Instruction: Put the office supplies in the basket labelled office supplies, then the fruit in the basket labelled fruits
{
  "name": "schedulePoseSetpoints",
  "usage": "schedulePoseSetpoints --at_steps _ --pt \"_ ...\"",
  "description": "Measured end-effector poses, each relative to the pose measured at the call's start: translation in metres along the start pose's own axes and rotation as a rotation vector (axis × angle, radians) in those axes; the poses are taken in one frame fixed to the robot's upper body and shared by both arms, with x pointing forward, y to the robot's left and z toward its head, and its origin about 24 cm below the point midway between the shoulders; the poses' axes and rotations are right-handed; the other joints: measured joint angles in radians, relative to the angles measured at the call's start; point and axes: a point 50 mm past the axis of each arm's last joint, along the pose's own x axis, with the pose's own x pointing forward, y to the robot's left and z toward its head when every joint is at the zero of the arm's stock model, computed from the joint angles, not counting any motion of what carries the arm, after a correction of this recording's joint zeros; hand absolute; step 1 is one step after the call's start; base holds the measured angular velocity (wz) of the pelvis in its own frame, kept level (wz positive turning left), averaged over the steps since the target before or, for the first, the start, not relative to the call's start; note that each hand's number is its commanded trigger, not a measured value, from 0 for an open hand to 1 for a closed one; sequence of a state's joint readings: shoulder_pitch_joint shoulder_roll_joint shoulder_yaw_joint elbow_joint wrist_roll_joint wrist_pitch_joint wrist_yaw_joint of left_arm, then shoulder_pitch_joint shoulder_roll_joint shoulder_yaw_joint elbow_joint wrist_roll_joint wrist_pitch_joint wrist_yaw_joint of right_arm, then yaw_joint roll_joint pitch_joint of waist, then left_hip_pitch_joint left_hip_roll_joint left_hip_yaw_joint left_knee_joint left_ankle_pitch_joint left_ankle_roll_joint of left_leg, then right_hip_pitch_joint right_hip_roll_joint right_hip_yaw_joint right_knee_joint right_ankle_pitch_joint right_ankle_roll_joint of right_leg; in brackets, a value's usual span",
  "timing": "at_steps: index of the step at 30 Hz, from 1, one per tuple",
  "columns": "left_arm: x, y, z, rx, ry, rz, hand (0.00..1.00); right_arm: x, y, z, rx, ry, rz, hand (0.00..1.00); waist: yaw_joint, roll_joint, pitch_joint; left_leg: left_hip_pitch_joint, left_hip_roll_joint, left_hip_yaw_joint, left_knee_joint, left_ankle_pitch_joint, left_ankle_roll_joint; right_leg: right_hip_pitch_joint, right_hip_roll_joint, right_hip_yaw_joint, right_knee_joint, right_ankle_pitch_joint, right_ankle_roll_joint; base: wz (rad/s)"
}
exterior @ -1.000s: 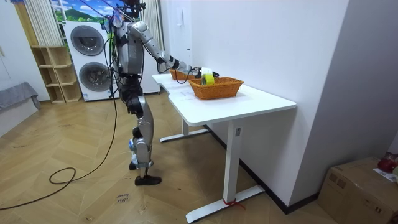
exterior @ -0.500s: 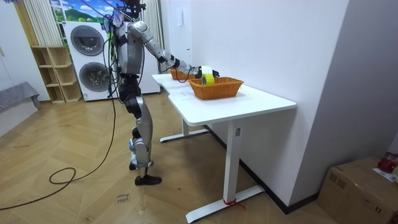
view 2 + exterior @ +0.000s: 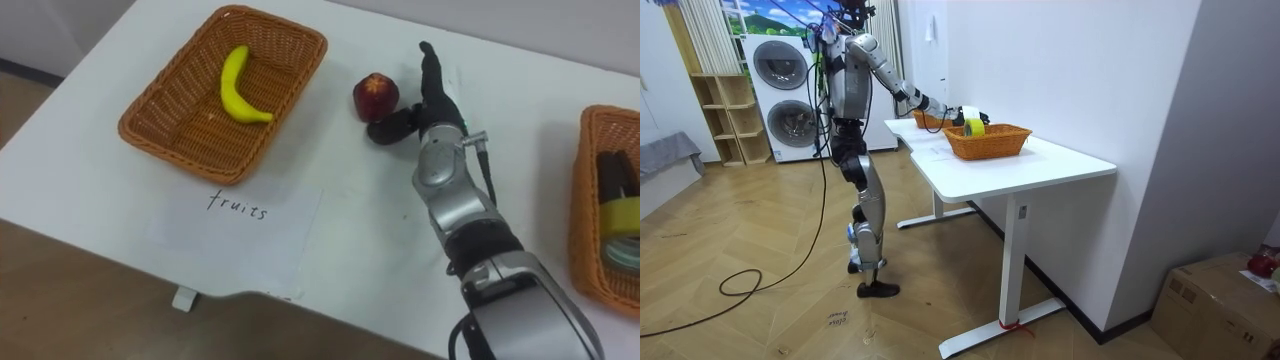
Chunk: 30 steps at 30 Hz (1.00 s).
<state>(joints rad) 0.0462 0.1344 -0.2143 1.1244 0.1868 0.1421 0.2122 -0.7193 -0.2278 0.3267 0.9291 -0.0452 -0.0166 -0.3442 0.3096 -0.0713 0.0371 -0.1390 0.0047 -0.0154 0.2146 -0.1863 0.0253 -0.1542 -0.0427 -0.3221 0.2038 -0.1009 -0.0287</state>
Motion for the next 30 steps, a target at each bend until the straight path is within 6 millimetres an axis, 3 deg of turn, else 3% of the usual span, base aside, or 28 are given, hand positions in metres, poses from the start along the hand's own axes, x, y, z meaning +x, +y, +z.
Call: schedulePoseSetpoints --at_steps 6,13,30 --pt "0.0 0.001 0.0 0.007 -0.005 0.001 0.0 0.0 0.002 0.002 -0.001 -0.012 0.034 0.0 0.0 -0.008 0.0028 -0.007 0.0 0.005 -0.001 0.001 -0.001 -0.008 0.0 -0.01 0.0 0.001 -0.002 -0.02" --pt "0.001 0.005 0.001 0.007 -0.018 0.005 0.0 0.001 0.003 0.004 -0.001 -0.02 0.045 0.0 0.001 -0.018 -0.0003 -0.009 0.0 0.006 -0.001 0.001 -0.001 -0.011 0.0 -0.012 0.0 0.001 -0.002 0.0" --pt "0.001 0.005 0.001 0.007 -0.02 0.005 0.0 -0.001 0.011 0.005 -0.034 -0.03 0.122 0.0 0.002 -0.019 -0.001 -0.01 0.0 0.005 -0.001 0.001 -0.001 -0.011 -0.001 -0.012 0.0 0.002 -0.003 0.0"
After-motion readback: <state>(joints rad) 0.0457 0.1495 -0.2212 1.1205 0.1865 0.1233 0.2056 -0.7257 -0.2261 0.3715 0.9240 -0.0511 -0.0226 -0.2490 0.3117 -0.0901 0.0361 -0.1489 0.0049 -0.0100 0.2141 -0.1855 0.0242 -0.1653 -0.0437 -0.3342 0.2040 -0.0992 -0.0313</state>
